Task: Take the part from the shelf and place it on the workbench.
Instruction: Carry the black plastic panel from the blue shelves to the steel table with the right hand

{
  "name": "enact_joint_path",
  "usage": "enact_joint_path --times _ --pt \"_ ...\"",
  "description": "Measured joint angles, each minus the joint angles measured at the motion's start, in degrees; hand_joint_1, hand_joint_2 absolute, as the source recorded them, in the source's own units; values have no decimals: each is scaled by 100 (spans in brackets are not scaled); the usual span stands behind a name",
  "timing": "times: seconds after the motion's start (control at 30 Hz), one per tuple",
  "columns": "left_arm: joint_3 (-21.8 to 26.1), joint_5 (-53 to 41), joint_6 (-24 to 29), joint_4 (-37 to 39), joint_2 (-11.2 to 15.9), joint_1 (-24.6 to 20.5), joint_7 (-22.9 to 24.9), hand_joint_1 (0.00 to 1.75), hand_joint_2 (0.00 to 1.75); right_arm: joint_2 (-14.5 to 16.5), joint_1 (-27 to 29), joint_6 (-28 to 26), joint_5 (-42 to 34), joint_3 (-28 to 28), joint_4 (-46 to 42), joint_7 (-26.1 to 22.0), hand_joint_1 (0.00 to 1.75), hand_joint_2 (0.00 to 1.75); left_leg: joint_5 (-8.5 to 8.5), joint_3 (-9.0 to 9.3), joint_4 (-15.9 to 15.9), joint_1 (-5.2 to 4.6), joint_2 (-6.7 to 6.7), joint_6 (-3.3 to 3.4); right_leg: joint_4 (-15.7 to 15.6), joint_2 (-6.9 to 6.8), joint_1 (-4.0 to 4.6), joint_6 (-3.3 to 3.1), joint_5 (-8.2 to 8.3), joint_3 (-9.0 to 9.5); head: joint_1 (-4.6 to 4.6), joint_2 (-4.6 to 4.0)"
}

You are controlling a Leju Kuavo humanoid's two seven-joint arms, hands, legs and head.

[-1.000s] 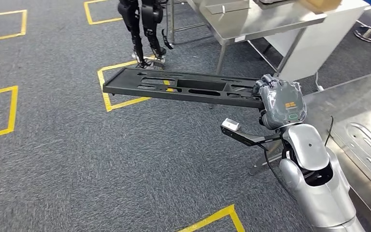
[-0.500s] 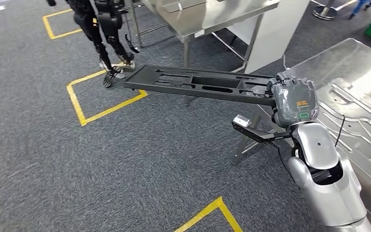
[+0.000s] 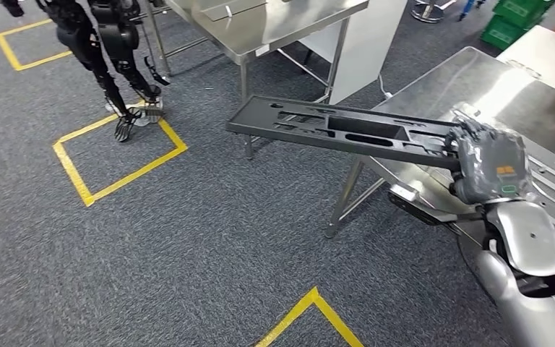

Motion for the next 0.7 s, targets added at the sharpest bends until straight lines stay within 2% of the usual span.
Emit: enact_joint_path --times 0.03,0.07,0.13,0.17,0.2,0.27,0.3,0.33,0.37,0.4,0.43,0.47,0.5,0.53,0.57,0.6,0.63,0.67,0.7 --pt "-3 0 4 -7 -37 6 7 0 175 -58 86 -25 -22 -74 -31 -37 175 175 -14 15 0 0 67 -1 -53 -18 -11 13 93 30 0 0" --pt "-3 0 4 -16 -71 9 11 0 175 -104 149 -35 -32 -133 -57 -70 175 175 -31 36 1 0 135 -9 -324 -58 -17 18 271 171 0 0" --pt "-3 0 -5 -40 -123 11 17 0 175 -155 207 -33 -25 -203 -97 -124 175 175 -74 85 5 -22 266 -48 -1127 -271 10 -10 614 589 -1 0" --pt "-3 0 -15 -53 -139 9 20 0 175 -168 218 -30 -16 -227 -117 -139 175 175 -96 105 9 -39 325 -75 -1407 -351 33 -46 698 726 -2 0" --pt "-3 0 -26 -68 -152 8 24 0 175 -174 223 -28 -2 -249 -131 -149 175 175 -117 123 11 -56 385 -105 -1550 -390 57 -84 719 789 -4 0" --pt "-5 -1 -48 -107 -166 -2 29 0 175 -181 235 -25 31 -294 -151 -153 175 175 -149 164 0 -73 508 -162 -1577 -277 68 -161 711 778 -7 0" --pt "-7 -2 -57 -131 -170 -6 29 0 175 -187 251 -24 46 -319 -163 -153 175 175 -181 176 18 -67 492 -196 -1593 -216 53 -192 718 786 -5 0" --pt "-10 -2 -69 -154 -175 -7 27 0 175 -194 264 -24 57 -352 -183 -154 175 175 -250 156 97 -57 390 -227 -1611 -159 35 -230 729 796 -7 0" --pt "-13 -2 -80 -173 -180 -4 19 0 175 -201 278 -24 64 -387 -205 -154 175 175 -381 75 297 -46 232 -253 -1628 -104 15 -266 740 806 -9 0" --pt "-16 -2 -91 -187 -184 6 8 0 175 -204 298 -25 68 -423 -226 -155 175 175 -563 -75 619 -30 47 -272 -1634 -52 7 -294 744 812 -9 0" --pt "-21 -2 -98 -198 -187 19 -5 0 175 -205 319 -26 71 -459 -238 -156 175 175 -753 -265 1014 -24 -74 -283 -1631 6 10 -315 742 810 -11 0" --pt "-29 -2 -103 -207 -190 35 -19 0 175 -205 352 -27 71 -493 -242 -156 175 175 -896 -456 1389 -21 -126 -289 -1626 71 16 -324 740 808 -10 0" --pt "-42 -2 -106 -219 -193 49 -31 0 175 -205 394 -29 71 -534 -244 -156 175 175 -935 -585 1619 -21 -140 -290 -1620 138 24 -328 737 809 -10 0" --pt "-58 -2 -108 -231 -197 60 -41 0 175 -206 438 -30 71 -580 -245 -157 175 175 -849 -615 1630 -21 -146 -282 -1612 209 31 -330 734 812 -10 0" --pt "-75 -2 -109 -245 -201 69 -51 0 175 -206 483 -31 71 -631 -251 -159 175 175 -657 -537 1408 -21 -168 -263 -1602 284 37 -328 730 816 -10 0" --pt "-91 -2 -109 -260 -203 80 -59 0 175 -207 527 -32 71 -685 -263 -162 175 175 -410 -377 1012 -21 -243 -232 -1590 358 39 -326 724 818 -10 0" --pt "-103 -2 -109 -276 -204 88 -64 0 175 -207 565 -34 71 -737 -275 -164 175 175 -228 -210 616 -17 -387 -196 -1577 425 40 -317 718 811 -9 0" --pt "-112 -2 -111 -290 -205 95 -72 0 175 -207 596 -36 72 -789 -286 -165 175 175 -107 -77 301 -14 -505 -170 -1562 489 38 -300 715 798 -8 0" --pt "-120 -2 -113 -301 -207 101 -76 0 175 -208 625 -39 72 -836 -295 -165 175 175 -63 -1 124 -19 -592 -152 -1553 546 25 -274 718 777 -7 0"
